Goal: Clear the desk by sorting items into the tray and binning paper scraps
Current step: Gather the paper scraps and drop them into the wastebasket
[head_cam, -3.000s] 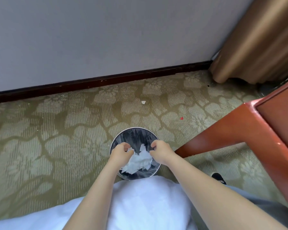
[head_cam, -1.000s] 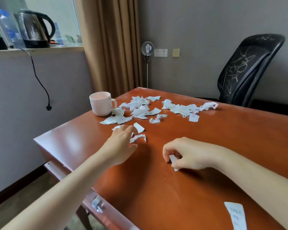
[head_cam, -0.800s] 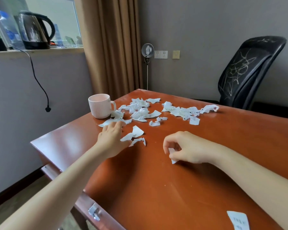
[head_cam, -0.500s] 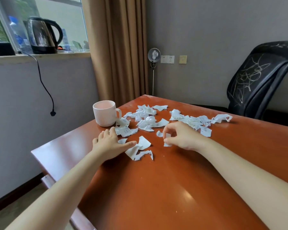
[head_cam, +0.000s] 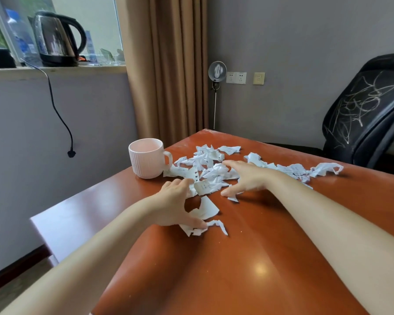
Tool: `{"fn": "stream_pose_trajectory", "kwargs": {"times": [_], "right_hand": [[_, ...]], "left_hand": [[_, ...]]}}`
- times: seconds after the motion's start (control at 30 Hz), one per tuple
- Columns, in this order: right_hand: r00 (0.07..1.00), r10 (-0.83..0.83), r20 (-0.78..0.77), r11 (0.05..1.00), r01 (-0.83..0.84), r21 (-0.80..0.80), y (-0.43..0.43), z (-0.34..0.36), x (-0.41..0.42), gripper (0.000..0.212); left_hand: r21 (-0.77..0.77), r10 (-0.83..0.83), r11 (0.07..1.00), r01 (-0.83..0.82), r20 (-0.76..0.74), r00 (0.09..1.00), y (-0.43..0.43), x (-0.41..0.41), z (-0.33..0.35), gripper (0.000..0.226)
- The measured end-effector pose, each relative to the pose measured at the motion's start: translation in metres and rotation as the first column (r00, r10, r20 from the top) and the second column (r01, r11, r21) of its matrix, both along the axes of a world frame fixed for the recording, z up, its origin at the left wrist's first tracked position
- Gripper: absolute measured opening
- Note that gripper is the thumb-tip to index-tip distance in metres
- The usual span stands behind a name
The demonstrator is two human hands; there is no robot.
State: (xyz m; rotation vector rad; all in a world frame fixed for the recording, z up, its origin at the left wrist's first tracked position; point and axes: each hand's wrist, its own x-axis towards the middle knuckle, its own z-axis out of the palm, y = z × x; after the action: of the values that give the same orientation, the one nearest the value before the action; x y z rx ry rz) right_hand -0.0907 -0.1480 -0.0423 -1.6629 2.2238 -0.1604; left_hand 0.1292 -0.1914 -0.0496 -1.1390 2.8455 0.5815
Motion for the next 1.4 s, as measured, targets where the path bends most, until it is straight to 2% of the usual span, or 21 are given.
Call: {"fn": "stream_pose_trajectory", "kwargs": {"times": [0.13,0.23,0.43,0.57,0.63,0.73,0.77,0.83,0.93,1.03,1.27,1.4], "right_hand": [[0.996,0.05,-0.074,0.997,-0.046,0.055,-0.003,0.008,0.002,0.09],[0.994,0.081,-0.075,0.995,-0.076,0.062,0.002,0.012,0.005,0.08],[0.992,0.12,-0.041,0.993,-0.12,0.021,0.024,0.011,0.009,0.062],[0.984,0.161,0.076,0.983,-0.167,0.076,0.031,0.008,0.003,0.054],[0.984,0.168,0.062,0.98,-0.173,0.098,0.032,0.006,-0.001,0.068],[0.973,0.226,-0.036,0.966,-0.219,0.14,0.033,-0.001,-0.006,0.112],[0.971,0.238,-0.028,0.963,-0.233,0.133,0.034,-0.003,-0.005,0.119],[0.963,0.269,-0.005,0.959,-0.268,0.089,0.038,-0.002,-0.001,0.121],[0.961,0.277,-0.017,0.958,-0.275,0.08,0.049,0.011,0.011,0.1],[0.956,0.269,-0.118,0.962,-0.261,0.079,0.058,0.022,0.025,0.07],[0.94,0.235,-0.246,0.968,-0.25,-0.032,0.067,0.02,0.042,0.054],[0.912,0.24,-0.332,0.96,-0.274,-0.06,0.067,0.019,0.047,0.024]], "left_hand": [[-0.057,0.026,0.998,-0.023,0.054,0.998,-0.004,0.002,0.002,0.109],[-0.083,0.052,0.996,-0.045,0.088,0.995,-0.005,0.002,0.001,0.106],[-0.021,0.029,0.999,-0.028,0.023,0.999,-0.008,0.002,-0.002,0.079],[-0.004,0.014,1.0,-0.014,-0.001,1.0,-0.005,0.004,-0.001,0.066],[0.007,0.015,1.0,-0.015,-0.032,0.999,-0.004,0.003,0.001,0.068],[0.078,-0.011,0.997,0.016,-0.061,0.998,-0.002,0.001,0.007,0.083],[0.108,-0.022,0.994,0.028,-0.055,0.998,-0.001,-0.002,0.008,0.088],[0.109,-0.044,0.993,0.047,-0.027,0.999,0.001,-0.009,0.008,0.092],[-0.003,-0.068,0.998,0.068,0.035,0.997,0.006,-0.02,0.006,0.082],[0.001,-0.07,0.998,0.07,0.029,0.997,0.009,-0.025,0.009,0.067],[0.002,0.005,1.0,-0.005,0.055,0.998,0.014,-0.023,0.01,0.053],[0.016,0.004,1.0,-0.004,0.024,1.0,0.014,-0.023,0.009,0.039]]}}
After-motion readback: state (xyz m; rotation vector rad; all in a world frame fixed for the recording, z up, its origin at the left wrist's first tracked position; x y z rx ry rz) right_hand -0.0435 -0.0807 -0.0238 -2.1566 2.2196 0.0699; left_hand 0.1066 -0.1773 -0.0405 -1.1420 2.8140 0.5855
